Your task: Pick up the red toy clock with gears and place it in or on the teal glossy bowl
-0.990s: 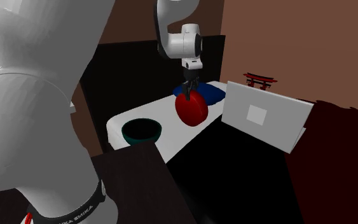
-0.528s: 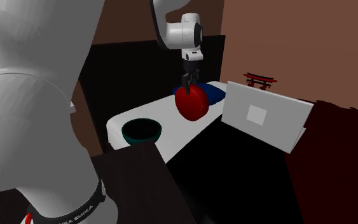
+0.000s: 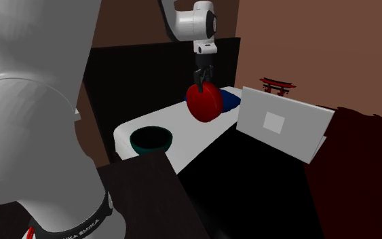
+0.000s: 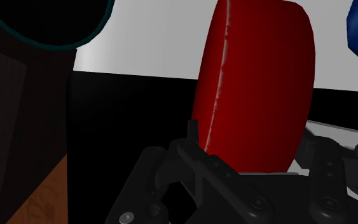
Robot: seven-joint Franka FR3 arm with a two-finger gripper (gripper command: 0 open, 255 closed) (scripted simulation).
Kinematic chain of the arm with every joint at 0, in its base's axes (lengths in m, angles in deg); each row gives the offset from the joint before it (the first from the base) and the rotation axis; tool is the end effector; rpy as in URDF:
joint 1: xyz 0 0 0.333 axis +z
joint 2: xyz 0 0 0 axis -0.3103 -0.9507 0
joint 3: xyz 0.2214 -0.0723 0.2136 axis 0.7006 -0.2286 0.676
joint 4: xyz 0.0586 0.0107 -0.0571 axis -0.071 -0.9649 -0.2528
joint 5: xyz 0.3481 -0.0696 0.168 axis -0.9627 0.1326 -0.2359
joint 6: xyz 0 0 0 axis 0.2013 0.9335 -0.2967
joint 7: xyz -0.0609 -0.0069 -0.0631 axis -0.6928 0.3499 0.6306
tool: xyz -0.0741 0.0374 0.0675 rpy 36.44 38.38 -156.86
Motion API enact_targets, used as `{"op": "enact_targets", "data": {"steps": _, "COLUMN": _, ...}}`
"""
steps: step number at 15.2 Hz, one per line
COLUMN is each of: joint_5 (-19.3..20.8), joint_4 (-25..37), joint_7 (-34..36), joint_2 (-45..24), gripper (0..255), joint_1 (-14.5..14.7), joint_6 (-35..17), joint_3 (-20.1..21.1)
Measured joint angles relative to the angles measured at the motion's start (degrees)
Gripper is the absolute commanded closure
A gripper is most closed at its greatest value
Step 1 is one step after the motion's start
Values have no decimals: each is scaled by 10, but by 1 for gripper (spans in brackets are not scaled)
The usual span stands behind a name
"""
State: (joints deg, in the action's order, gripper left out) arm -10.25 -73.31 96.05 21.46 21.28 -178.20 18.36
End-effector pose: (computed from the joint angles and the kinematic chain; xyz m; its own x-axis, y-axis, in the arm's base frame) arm 0.5106 0.3854 0.3377 0.5113 -0.8578 0.0526 -0.8586 -0.5125 -0.0113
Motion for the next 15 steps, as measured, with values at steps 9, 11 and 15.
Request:
{"op": "enact_targets", "data": {"steps": 9, "joint_5": -27, "joint_4": 33, "joint_7": -19, "joint_2": 29, "gripper": 255, "joint_1": -8, "joint_6": 55, "joint_3": 15}}
{"op": "enact_targets", "data": {"steps": 11, "joint_5": -45, "joint_4": 1, "joint_7": -21, "joint_2": 61, "gripper": 255, "joint_1": -19, "joint_6": 49, "joint_3": 26}}
{"op": "enact_targets", "data": {"steps": 15, "joint_5": -101, "joint_4": -80, "joint_7": -25, "joint_2": 147, "gripper": 255, "joint_1": -39, "joint_6": 35, "joint_3": 56}}
